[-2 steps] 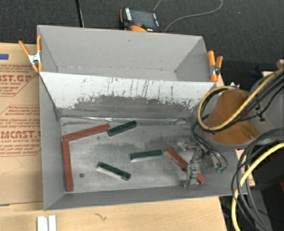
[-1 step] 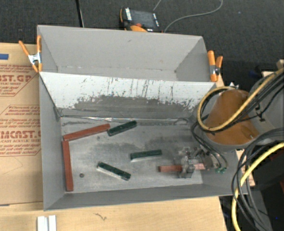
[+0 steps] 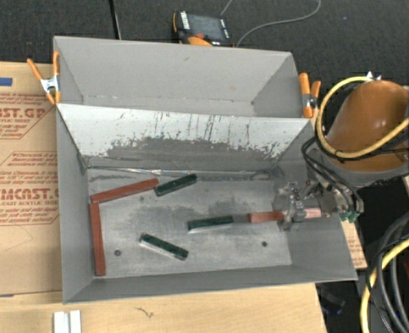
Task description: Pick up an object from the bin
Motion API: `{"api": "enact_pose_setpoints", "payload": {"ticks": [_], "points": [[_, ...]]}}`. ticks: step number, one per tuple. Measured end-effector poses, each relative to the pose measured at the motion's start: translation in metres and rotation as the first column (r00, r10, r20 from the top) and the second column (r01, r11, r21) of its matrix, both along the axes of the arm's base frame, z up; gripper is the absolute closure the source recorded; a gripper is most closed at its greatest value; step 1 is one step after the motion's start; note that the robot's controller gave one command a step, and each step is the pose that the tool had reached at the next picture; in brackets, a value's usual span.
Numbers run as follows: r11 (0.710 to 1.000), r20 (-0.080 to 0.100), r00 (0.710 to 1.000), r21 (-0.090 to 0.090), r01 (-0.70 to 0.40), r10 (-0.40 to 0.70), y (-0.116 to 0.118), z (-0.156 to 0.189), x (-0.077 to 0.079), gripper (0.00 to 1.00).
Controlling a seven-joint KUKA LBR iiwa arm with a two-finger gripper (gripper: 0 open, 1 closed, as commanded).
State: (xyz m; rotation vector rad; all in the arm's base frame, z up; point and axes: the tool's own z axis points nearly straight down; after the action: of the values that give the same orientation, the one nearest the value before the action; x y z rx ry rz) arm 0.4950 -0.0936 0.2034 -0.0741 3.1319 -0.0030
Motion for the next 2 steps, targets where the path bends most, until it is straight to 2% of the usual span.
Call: {"api": "enact_pose_setpoints", "payload": {"ticks": [1, 2], "points": [[1.0, -0.008, 1.0, 0.001, -0.001, 0.001, 0.001, -0.005, -0.001, 1.0], [1.0, -0.005, 1.0, 0.001, -0.026, 0.026, 0.009, 0.018, -0.003, 1.0]]}}
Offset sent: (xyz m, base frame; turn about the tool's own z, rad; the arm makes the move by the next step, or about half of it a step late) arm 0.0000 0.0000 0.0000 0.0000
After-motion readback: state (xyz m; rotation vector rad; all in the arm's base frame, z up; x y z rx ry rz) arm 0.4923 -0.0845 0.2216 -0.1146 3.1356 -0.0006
